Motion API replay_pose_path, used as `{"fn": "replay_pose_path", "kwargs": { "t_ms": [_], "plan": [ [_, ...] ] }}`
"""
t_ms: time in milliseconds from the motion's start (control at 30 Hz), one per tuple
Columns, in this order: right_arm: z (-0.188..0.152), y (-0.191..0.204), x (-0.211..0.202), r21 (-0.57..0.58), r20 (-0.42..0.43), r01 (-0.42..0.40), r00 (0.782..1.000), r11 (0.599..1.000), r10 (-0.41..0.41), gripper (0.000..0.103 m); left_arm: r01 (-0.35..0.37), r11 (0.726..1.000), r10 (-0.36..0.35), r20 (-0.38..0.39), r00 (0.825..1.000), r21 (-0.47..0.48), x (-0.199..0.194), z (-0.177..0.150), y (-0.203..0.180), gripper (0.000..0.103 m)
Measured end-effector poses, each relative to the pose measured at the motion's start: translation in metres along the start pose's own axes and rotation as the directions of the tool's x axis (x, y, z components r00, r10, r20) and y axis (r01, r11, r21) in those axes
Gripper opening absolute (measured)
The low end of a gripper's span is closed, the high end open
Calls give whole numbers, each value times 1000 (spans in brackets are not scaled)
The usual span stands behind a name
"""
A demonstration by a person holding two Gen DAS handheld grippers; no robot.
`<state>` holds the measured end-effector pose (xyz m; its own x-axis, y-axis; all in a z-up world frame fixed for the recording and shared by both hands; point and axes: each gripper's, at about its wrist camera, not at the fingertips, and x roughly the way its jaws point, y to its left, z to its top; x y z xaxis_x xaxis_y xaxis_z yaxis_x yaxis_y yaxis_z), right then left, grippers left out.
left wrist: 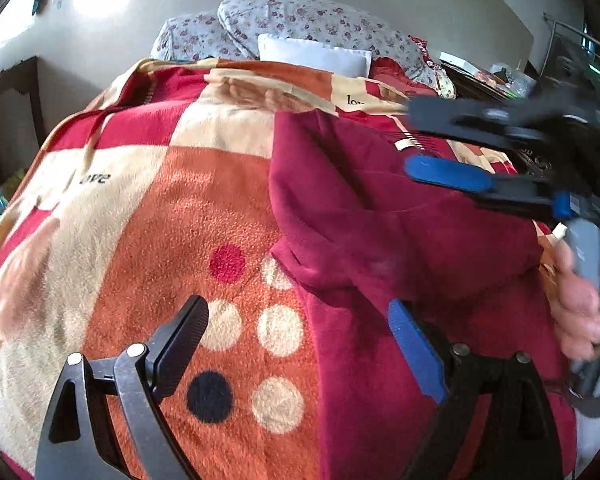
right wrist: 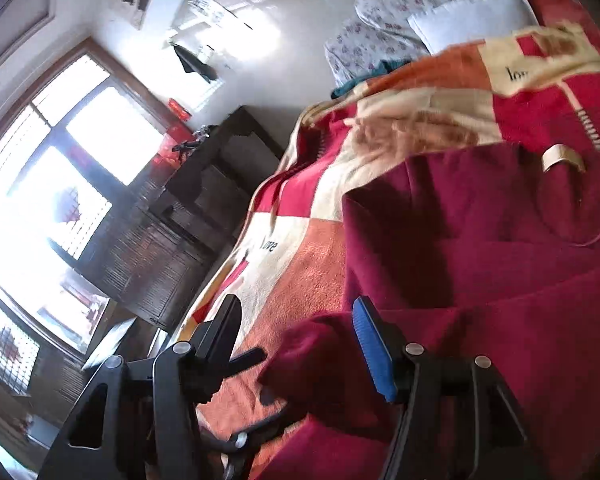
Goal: Fold small clothes
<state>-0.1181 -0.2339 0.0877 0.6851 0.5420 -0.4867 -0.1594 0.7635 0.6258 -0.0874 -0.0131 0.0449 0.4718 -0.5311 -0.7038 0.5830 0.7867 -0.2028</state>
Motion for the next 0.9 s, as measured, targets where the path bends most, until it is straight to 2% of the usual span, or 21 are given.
{"fn": "replay_pose_path", "kwargs": {
  "t_ms": [67,200,233,300,367,500,633,733,800,833,867,900],
  "plan": [
    [-8,-6,-25,-28,33,86,996,996,-85,65,25,1000,-25,-15,1000,-15,5,2,4,91],
    [-24,-40,-88,33,95,192,976,981,-194,69,67,996,-69,-31,997,-62,6,3,11,91],
    [-30,-51,-108,40,112,264,957,964,-267,70,79,994,-82,-36,996,-77,4,2,14,91],
    [-36,-62,-132,38,128,353,926,935,-355,71,117,988,-120,-26,992,-96,-4,-3,19,91],
    [-44,-82,-158,75,137,414,897,907,-420,74,131,984,-135,-21,991,-119,-8,-7,24,93],
    [-52,-118,-179,170,122,446,875,879,-468,74,166,960,-175,-20,984,-226,-6,-9,40,94],
    [-52,-134,-189,218,128,469,856,856,-501,74,149,927,-175,-46,983,-344,15,-5,46,94],
    [-46,-143,-182,227,110,485,849,845,-517,74,115,934,-147,-68,987,-338,32,1,35,94],
    [-43,-147,-177,217,98,493,848,842,-522,74,95,949,-125,-82,989,-301,45,8,21,94],
    [-38,-149,-172,203,95,501,845,841,-526,74,93,954,-123,-89,988,-287,49,11,18,89],
    [-36,-150,-168,189,93,505,845,842,-527,74,89,961,-118,-95,988,-262,53,15,12,78],
    [-32,-152,-164,179,89,510,843,841,-530,72,65,971,-92,-108,990,-232,56,20,5,43]
  ]
}}
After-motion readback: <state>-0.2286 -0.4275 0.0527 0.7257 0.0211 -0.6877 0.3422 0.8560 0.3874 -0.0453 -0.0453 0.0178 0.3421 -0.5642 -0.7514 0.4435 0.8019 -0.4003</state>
